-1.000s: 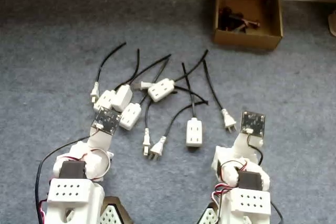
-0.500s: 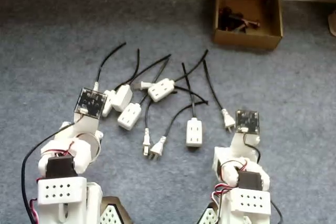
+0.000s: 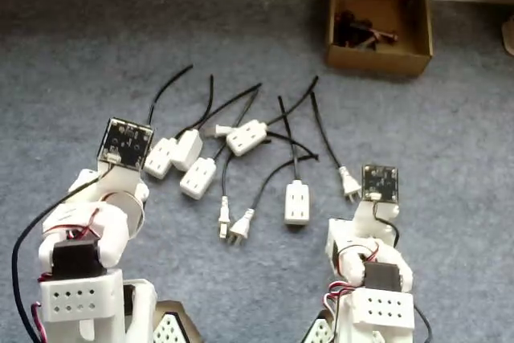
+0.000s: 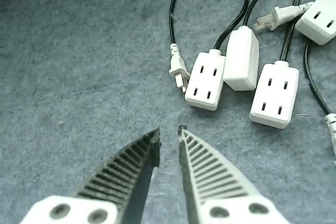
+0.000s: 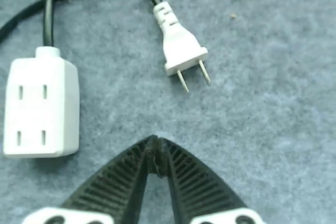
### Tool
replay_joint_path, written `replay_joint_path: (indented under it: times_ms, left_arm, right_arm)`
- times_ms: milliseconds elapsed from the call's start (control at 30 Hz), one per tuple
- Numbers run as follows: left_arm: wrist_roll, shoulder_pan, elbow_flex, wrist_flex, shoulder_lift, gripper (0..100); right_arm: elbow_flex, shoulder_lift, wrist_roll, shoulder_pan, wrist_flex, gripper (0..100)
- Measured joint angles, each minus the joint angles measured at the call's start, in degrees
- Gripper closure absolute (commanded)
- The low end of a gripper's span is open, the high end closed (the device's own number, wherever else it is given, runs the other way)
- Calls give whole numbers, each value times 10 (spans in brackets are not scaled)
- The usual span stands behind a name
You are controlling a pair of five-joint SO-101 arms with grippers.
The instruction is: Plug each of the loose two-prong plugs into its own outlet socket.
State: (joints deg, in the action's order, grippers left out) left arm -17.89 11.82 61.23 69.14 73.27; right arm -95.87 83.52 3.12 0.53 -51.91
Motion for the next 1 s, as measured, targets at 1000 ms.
replay_joint_path:
  times_ms: [1000]
  left_arm:
    - [69, -167, -367, -1, -713, 750]
  right_arm:
    - [0, 0, 0, 0, 0, 992]
